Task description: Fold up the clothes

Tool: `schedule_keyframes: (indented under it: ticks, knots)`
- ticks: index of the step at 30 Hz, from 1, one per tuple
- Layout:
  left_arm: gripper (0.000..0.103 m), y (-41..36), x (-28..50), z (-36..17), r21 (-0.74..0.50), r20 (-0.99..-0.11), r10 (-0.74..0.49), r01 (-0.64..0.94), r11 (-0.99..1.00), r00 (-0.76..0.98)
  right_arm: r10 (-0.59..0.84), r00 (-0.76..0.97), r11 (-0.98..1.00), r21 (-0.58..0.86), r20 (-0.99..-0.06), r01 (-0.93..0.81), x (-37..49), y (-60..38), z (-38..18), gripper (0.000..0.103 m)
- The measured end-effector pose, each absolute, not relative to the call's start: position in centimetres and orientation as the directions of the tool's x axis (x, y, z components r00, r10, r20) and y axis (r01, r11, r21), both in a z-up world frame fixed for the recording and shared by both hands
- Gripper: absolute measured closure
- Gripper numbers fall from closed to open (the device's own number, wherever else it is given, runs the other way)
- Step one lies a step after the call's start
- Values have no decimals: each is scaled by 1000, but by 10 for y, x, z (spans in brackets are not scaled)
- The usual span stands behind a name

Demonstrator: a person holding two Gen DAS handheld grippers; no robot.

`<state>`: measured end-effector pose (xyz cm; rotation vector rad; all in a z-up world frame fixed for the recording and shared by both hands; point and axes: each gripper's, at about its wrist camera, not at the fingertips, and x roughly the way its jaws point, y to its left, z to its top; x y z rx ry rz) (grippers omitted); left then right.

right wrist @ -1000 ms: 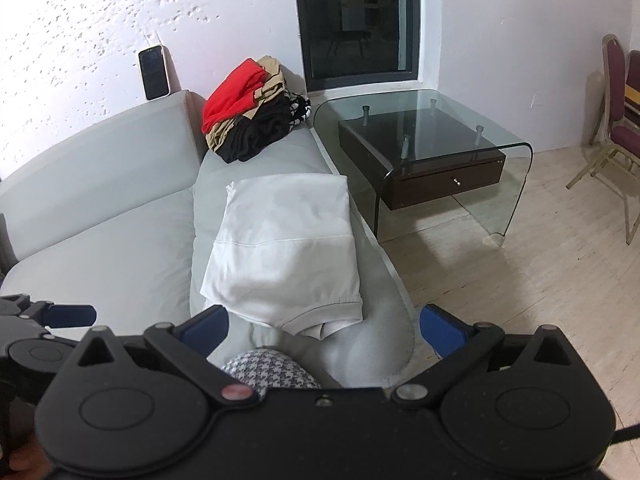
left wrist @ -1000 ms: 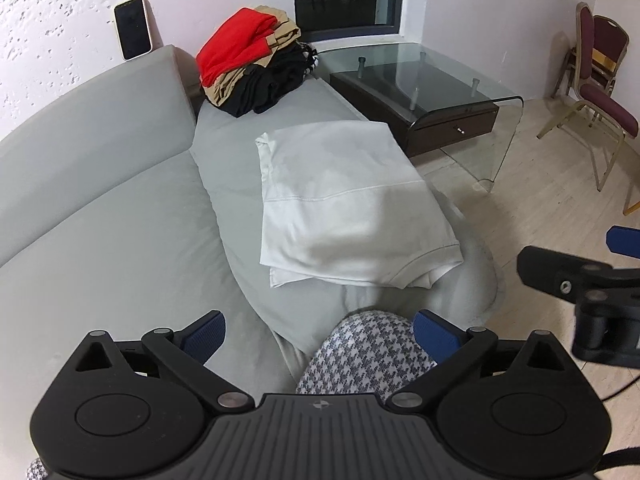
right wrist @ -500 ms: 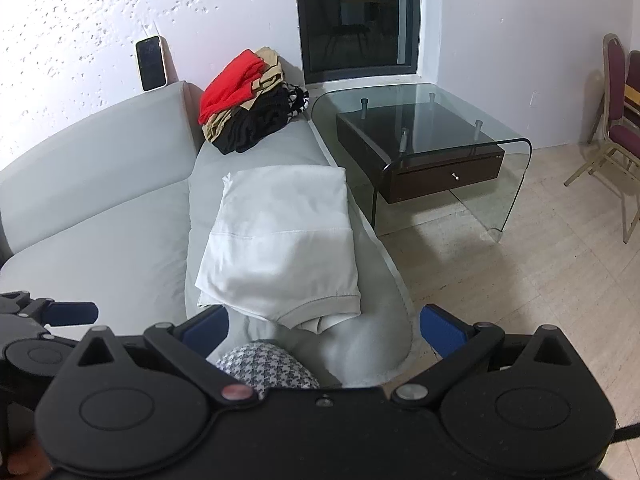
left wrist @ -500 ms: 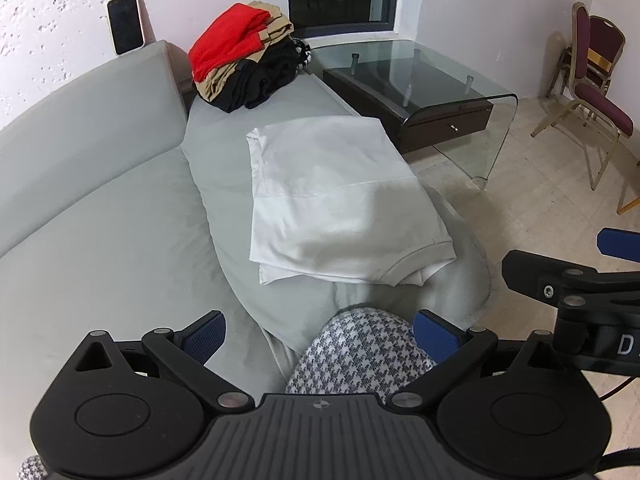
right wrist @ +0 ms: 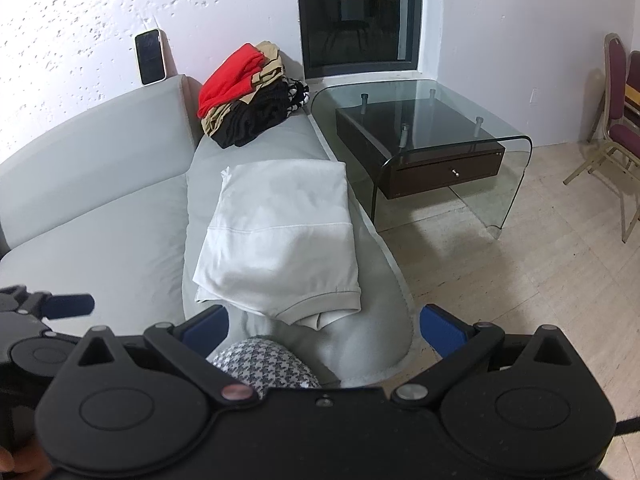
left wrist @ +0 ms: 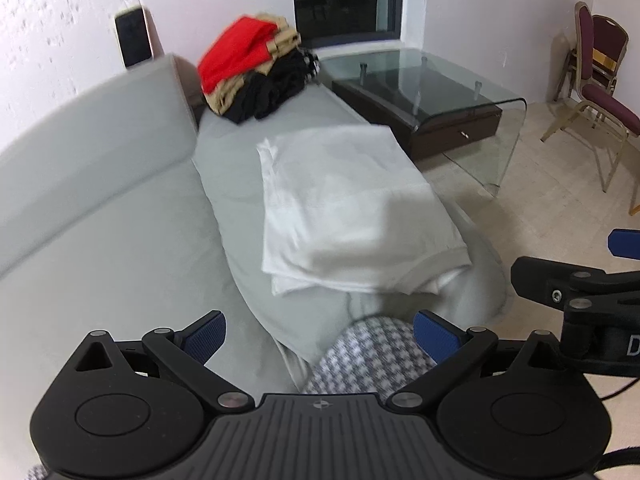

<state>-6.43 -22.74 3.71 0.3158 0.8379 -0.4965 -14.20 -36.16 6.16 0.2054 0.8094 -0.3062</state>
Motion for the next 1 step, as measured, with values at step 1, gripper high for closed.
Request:
schedule_keyframes:
  ticks: [1]
  knots:
    - [2, -227, -64, 37, 71, -772, -294, 536, 841, 564, -186, 650, 937, 66, -737, 343, -141, -362, 61, 0]
